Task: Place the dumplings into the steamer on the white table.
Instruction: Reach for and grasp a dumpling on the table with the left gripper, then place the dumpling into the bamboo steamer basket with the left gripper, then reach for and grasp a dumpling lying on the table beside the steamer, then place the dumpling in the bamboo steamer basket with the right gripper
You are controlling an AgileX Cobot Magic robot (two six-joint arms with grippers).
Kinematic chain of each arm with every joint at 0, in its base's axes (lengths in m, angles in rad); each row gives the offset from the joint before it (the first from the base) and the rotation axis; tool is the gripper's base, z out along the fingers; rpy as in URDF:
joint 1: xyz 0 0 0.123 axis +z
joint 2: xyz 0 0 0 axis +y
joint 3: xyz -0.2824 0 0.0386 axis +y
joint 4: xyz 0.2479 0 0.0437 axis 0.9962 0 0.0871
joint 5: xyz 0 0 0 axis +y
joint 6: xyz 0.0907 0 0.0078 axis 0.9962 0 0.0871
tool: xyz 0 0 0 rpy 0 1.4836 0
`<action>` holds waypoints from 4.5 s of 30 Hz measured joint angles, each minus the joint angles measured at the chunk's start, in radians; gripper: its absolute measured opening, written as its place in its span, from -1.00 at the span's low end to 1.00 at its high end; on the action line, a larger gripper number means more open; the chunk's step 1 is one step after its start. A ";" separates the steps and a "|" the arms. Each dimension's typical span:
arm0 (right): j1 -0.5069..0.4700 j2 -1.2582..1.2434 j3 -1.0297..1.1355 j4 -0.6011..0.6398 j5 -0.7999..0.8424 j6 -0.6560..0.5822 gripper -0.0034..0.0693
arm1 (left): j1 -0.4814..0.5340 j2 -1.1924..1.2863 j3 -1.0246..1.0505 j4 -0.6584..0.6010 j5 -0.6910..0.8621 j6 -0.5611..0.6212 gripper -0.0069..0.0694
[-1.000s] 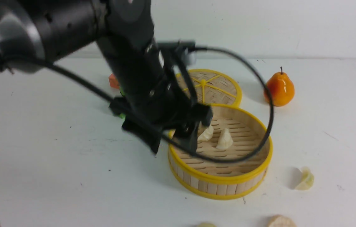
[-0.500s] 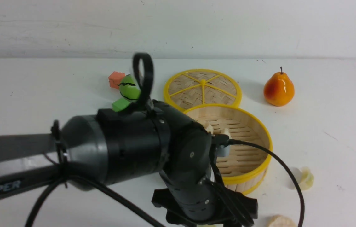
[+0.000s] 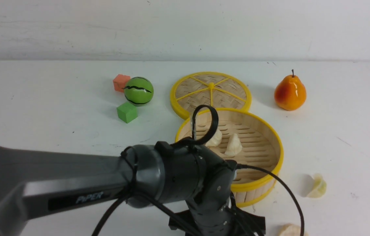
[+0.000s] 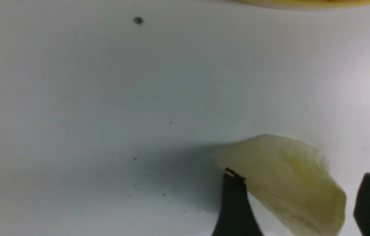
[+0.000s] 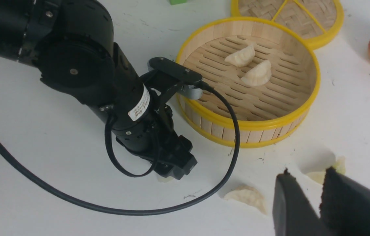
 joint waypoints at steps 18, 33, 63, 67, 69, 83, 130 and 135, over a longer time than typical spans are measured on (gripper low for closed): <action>0.000 0.000 0.000 0.000 0.000 0.000 -0.47 | 0.067 -0.150 -0.318 0.096 0.316 0.193 -0.22; 0.000 0.000 0.015 -0.001 -0.012 0.000 -0.45 | 0.259 0.179 -0.598 0.114 0.344 0.282 -0.22; 0.000 0.165 -0.048 -0.108 0.206 -0.073 -0.96 | 0.240 -0.167 -0.737 0.141 0.593 0.502 -0.37; 0.000 0.217 -0.048 -0.056 0.224 -0.140 -0.97 | 0.240 -0.304 -0.570 0.143 0.593 0.516 -0.69; 0.000 0.267 -0.053 -0.030 0.238 -0.190 -0.97 | 0.240 -0.419 -0.399 0.143 0.593 0.518 -0.86; -0.007 0.682 -0.246 0.050 0.298 -0.437 -0.97 | 0.240 -0.938 0.303 0.103 0.505 0.518 -0.86; -0.073 1.263 -0.279 -0.058 0.157 -0.863 -0.35 | 0.240 -1.099 0.386 0.158 0.503 0.499 -0.86; -0.049 1.142 -0.360 -0.084 0.255 -0.703 -0.35 | 0.240 -1.099 0.386 0.164 0.502 0.499 -0.85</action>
